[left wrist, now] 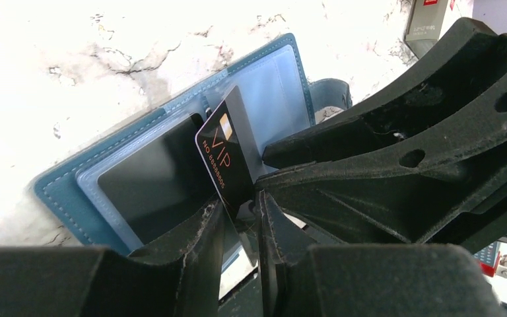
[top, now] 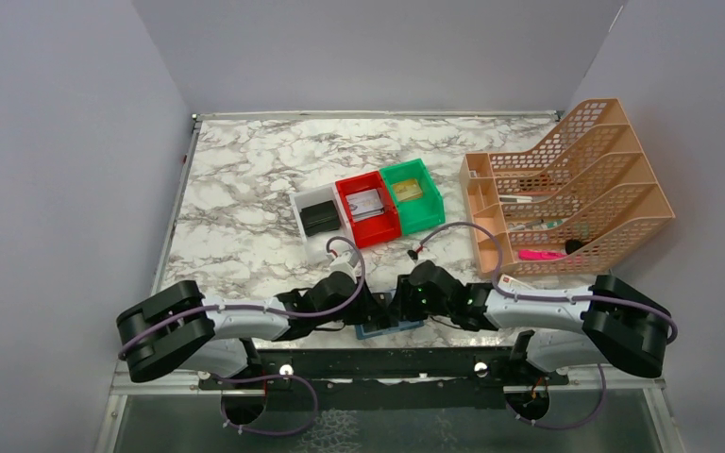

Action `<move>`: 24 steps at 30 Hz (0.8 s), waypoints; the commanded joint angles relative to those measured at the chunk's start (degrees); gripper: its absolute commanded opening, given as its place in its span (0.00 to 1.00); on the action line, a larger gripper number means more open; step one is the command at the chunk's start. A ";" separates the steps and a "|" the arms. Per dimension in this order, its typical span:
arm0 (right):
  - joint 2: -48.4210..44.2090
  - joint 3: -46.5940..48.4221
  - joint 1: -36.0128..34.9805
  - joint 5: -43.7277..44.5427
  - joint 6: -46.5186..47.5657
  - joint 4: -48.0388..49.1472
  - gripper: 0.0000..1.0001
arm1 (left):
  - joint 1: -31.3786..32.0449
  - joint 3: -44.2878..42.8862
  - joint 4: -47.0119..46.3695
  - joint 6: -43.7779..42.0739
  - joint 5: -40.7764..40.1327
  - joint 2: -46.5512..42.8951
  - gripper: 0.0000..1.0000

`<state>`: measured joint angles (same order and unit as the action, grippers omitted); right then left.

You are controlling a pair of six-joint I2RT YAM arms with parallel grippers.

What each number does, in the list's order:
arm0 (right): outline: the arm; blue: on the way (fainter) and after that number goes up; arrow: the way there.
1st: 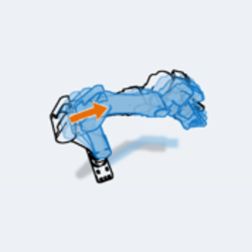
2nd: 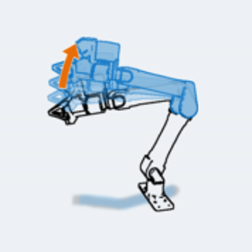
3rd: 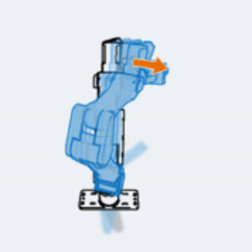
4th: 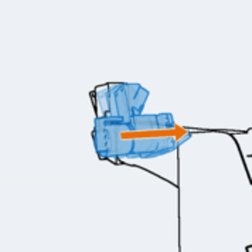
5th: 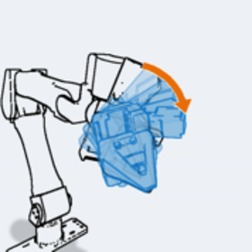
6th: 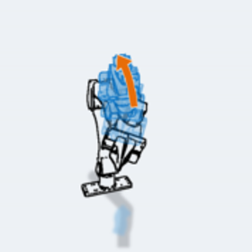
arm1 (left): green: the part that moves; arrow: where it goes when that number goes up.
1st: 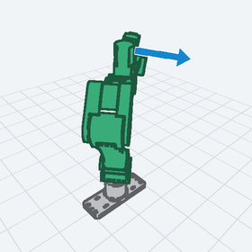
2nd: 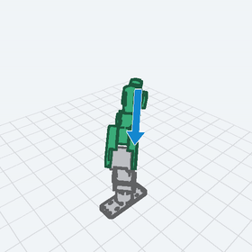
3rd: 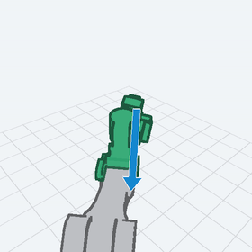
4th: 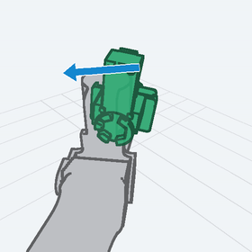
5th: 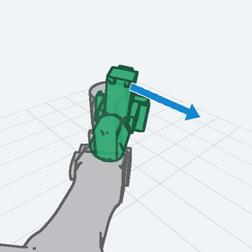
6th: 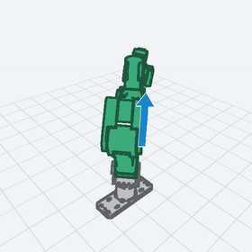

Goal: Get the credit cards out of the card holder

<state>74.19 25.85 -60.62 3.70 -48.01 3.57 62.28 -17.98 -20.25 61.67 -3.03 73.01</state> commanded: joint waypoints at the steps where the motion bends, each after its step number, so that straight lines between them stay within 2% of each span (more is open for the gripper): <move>1: -0.53 -2.81 0.07 0.93 -3.35 -0.28 0.36 | 0.19 -2.14 -2.36 -0.66 1.61 2.51 0.25; 7: -2.12 -2.74 0.06 3.91 -3.94 -3.72 0.35 | 0.21 -0.23 -2.62 0.50 -0.49 1.04 0.13; 12: -4.75 -2.72 0.15 6.52 -3.17 -5.73 0.35 | 0.20 2.99 -2.01 0.84 -3.16 -4.74 0.07; 14: -5.14 -2.28 0.06 7.51 -3.00 -7.14 0.35 | 0.21 3.61 0.53 0.63 -4.64 -7.49 0.05; 20: -7.47 -1.69 0.13 8.55 -2.22 -9.14 0.35 | 0.08 -0.02 16.23 -3.08 -10.37 -16.71 0.05; 24: -11.05 -1.62 0.07 7.90 -1.54 -9.29 0.36 | 0.12 -1.34 20.72 -4.90 -12.60 -22.10 0.02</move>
<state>66.74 23.92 -60.53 9.72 -50.89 -3.62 62.28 -16.71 -7.16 59.94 -10.57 55.55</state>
